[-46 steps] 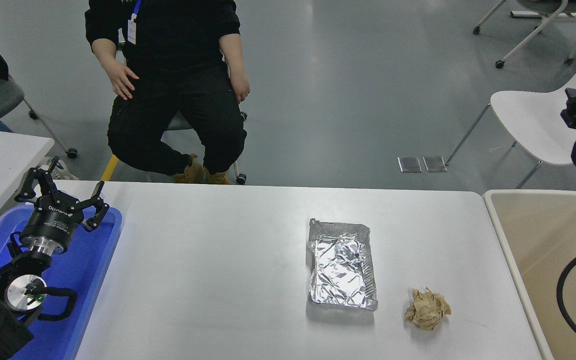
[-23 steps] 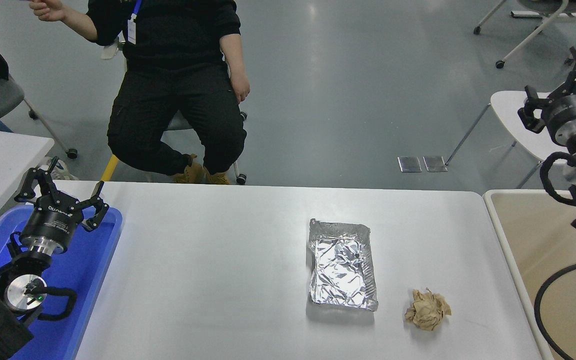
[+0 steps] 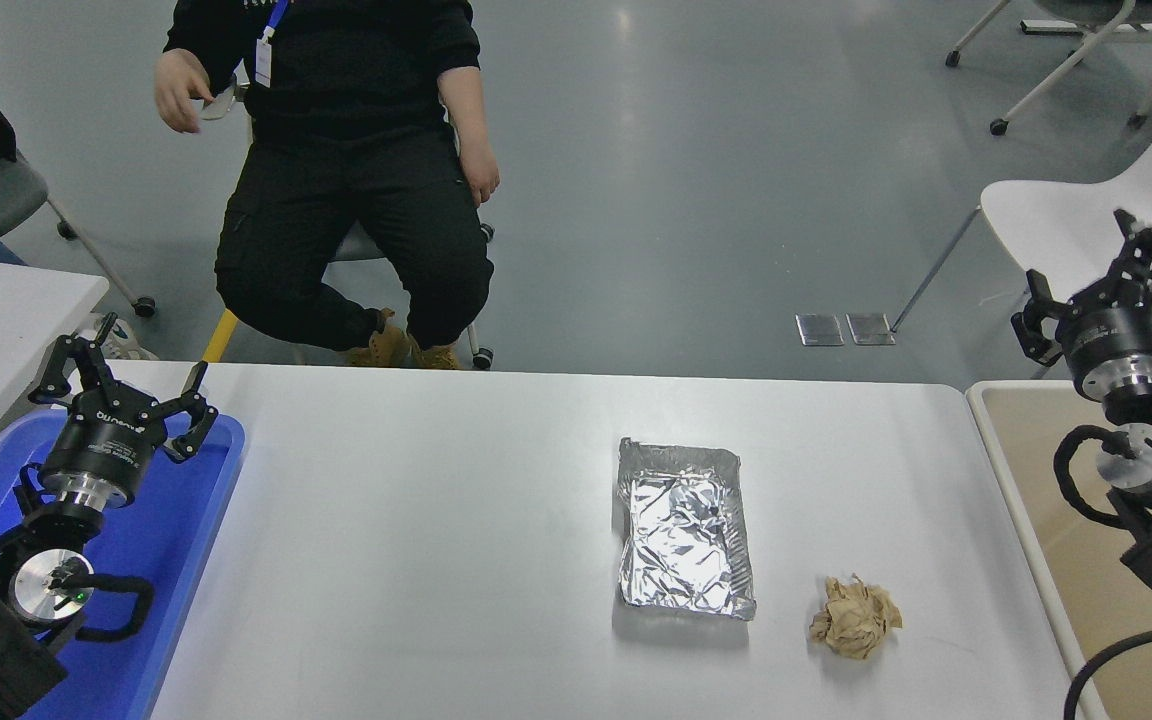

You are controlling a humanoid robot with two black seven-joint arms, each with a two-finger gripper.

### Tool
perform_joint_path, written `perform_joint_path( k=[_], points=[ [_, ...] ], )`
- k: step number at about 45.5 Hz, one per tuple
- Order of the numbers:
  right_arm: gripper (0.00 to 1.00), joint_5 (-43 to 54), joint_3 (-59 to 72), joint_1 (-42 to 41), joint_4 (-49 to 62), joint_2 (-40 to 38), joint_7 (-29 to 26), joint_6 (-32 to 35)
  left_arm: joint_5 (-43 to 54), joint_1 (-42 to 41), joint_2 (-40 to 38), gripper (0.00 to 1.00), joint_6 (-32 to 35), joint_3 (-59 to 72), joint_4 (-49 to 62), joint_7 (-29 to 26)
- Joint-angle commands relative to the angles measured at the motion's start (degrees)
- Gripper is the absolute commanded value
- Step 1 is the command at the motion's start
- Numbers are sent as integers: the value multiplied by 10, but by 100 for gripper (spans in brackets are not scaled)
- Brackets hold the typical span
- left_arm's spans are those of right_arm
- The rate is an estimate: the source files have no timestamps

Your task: Clean the table surface

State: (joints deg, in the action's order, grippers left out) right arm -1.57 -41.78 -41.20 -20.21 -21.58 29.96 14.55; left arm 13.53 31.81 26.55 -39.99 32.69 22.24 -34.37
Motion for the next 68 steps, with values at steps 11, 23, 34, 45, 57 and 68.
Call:
perform_joint_path(
  k=[11, 23, 34, 45, 57, 68],
  points=[
    [99, 0, -1, 32, -2, 12, 11, 17, 0, 0, 1, 100, 0, 0, 0, 0],
    [99, 0, 0, 30, 2, 10, 11, 17, 0, 0, 0, 100, 0, 0, 0, 0],
    [99, 1, 8, 25, 6, 7, 11, 16, 0, 0, 0, 100, 0, 0, 0, 0],
    [99, 9, 14, 14, 16, -4, 11, 16, 0, 0, 0, 100, 0, 0, 0, 0],
    [99, 59, 141, -49, 20, -32, 11, 14, 0, 0, 0, 100, 0, 0, 0, 0],
    [98, 135, 354, -114, 31, -37, 10, 13, 0, 0, 0, 100, 0, 0, 0, 0]
  ],
)
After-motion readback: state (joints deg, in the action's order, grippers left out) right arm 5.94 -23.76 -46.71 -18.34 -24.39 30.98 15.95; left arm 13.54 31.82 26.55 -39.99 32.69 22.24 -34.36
